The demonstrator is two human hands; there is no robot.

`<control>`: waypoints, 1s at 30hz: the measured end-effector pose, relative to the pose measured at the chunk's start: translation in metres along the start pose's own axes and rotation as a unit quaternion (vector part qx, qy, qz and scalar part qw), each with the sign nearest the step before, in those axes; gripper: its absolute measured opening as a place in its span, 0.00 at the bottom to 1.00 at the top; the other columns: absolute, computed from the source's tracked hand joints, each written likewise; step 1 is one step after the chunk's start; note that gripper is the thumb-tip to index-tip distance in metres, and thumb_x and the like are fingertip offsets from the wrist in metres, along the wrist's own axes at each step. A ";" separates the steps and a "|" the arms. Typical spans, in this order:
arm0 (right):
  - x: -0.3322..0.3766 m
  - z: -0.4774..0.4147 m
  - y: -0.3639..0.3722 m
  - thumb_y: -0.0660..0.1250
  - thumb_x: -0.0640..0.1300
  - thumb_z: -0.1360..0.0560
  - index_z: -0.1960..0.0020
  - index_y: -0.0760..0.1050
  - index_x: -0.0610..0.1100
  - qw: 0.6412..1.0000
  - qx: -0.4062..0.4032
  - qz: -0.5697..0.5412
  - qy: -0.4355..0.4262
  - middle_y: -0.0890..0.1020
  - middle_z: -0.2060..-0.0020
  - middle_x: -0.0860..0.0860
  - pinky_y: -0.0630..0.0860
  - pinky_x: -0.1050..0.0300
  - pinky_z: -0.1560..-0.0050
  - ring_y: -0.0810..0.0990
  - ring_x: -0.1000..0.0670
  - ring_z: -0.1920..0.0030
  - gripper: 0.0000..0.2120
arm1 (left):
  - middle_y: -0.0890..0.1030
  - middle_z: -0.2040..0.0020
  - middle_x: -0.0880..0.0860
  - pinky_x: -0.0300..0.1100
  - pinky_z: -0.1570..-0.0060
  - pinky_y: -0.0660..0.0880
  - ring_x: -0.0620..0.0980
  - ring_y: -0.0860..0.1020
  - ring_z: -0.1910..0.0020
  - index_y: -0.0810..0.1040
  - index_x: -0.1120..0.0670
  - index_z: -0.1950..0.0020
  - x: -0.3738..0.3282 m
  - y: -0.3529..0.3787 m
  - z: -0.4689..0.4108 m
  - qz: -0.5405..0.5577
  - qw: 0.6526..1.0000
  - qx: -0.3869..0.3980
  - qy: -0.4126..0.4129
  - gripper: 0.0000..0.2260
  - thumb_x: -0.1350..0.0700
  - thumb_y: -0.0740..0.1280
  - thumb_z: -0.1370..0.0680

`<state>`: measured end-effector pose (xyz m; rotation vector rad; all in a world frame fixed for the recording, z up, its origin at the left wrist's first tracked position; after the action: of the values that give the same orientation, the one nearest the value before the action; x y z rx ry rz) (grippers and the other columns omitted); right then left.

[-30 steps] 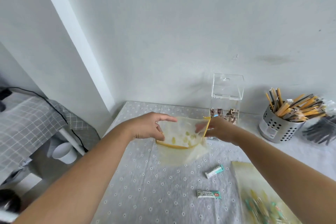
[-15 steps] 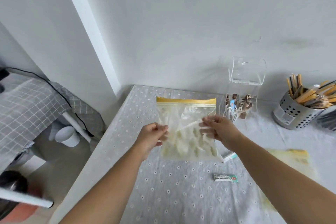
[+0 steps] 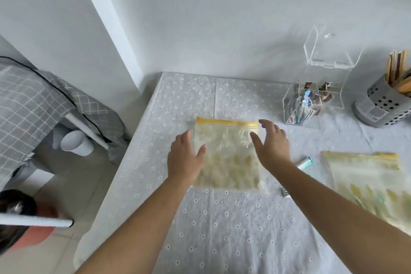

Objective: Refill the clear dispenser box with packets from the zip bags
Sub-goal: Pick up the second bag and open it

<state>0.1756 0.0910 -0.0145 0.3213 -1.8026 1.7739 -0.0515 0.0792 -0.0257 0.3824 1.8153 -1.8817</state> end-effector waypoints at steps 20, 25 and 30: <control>-0.020 0.030 0.074 0.36 0.65 0.25 0.25 0.31 0.56 0.934 0.192 0.238 -0.183 0.35 0.25 0.55 0.37 0.53 0.25 0.35 0.52 0.24 0.32 | 0.34 0.23 0.50 0.49 0.25 0.40 0.49 0.33 0.25 0.33 0.49 0.25 0.010 0.069 0.024 -0.239 0.937 0.154 0.202 0.32 0.35 0.39 0.23; -0.021 0.027 0.039 0.49 0.60 0.21 0.23 0.46 0.51 0.928 0.249 0.193 -0.200 0.47 0.22 0.52 0.46 0.53 0.24 0.45 0.51 0.22 0.30 | 0.38 0.22 0.51 0.48 0.25 0.41 0.50 0.38 0.24 0.39 0.50 0.23 -0.006 0.059 0.020 -0.238 0.936 0.196 0.172 0.32 0.38 0.48 0.21; -0.067 0.012 -0.026 0.55 0.56 0.21 0.28 0.63 0.52 0.971 0.167 0.093 -0.146 0.62 0.25 0.53 0.59 0.51 0.26 0.58 0.52 0.25 0.22 | 0.44 0.22 0.53 0.49 0.24 0.46 0.50 0.44 0.23 0.47 0.53 0.23 -0.070 0.056 0.025 -0.210 0.945 0.165 0.191 0.30 0.43 0.54 0.20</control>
<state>0.2402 0.0619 -0.0295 0.5898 -1.7681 2.2676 0.0403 0.0658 -0.0352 0.5402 1.9350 -2.5723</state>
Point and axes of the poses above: each hand's wrist, its own z-axis away from the middle knuckle, its own y-axis out of the palm, x = y × z, the point moved 4 cm from there along -z, towards the middle knuckle
